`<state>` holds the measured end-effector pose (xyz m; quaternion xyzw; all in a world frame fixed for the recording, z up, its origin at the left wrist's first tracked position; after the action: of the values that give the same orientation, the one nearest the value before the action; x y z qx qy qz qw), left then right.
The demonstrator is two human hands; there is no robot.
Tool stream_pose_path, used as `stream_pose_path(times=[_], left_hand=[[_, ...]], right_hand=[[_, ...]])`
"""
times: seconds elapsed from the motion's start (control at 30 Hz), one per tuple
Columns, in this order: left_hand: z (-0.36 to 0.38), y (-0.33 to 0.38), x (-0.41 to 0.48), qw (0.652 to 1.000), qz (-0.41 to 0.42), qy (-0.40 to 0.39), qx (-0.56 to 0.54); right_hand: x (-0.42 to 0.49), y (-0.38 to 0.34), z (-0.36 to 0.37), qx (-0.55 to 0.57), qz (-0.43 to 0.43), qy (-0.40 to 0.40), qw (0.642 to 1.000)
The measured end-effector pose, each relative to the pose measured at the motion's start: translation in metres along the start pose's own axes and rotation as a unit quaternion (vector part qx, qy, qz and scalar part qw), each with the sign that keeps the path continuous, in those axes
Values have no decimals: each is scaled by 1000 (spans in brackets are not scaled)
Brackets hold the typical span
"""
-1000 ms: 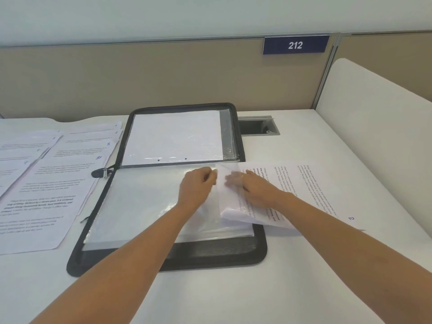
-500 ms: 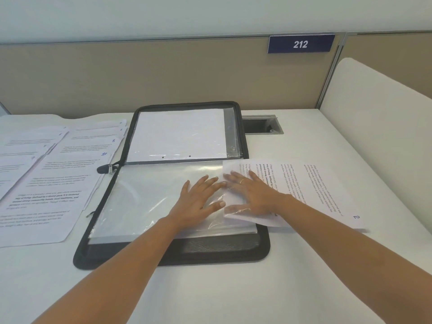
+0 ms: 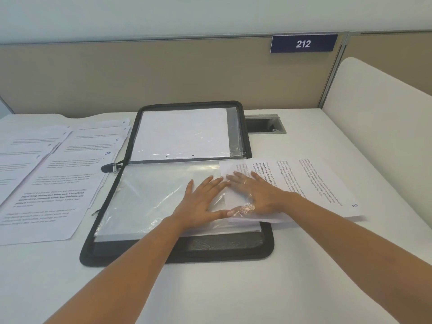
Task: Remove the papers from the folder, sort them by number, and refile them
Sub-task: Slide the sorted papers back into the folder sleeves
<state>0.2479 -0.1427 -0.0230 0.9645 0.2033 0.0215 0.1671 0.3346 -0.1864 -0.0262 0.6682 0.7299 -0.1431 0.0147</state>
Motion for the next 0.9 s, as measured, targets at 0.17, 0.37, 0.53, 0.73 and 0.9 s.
stream_pose_path(times=[0.17,0.37,0.53,0.73,0.9], left_hand=[[2,0,0,1000,2,-14,14],[2,0,-1,1000,2,-16,16],[1,0,-1,1000,2,-12,-14],[4,-1,1,1000,5,-23,5],[9,-1,2,998,0,-53,26]], right_hand=[[-3,-13,7,-12,-20,-23,999],[2,-16,8,-16,-9,-3,1000],[-6,3,-12,99,24,87,991],[-15,16,-6,124,60,98,986],[-7,23,-9,284,110,154,940]])
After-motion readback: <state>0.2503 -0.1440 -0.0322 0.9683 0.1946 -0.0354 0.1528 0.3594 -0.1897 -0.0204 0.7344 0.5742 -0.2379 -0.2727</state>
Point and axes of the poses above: each hand's wrist, its own x-axis towards the middle knuckle, its own z-axis out of the palm, y = z × x, the point moved 10 cm from there along x, towards the middle knuckle, and after that the axes turned 1 degree about z, right-handed, at the moved point
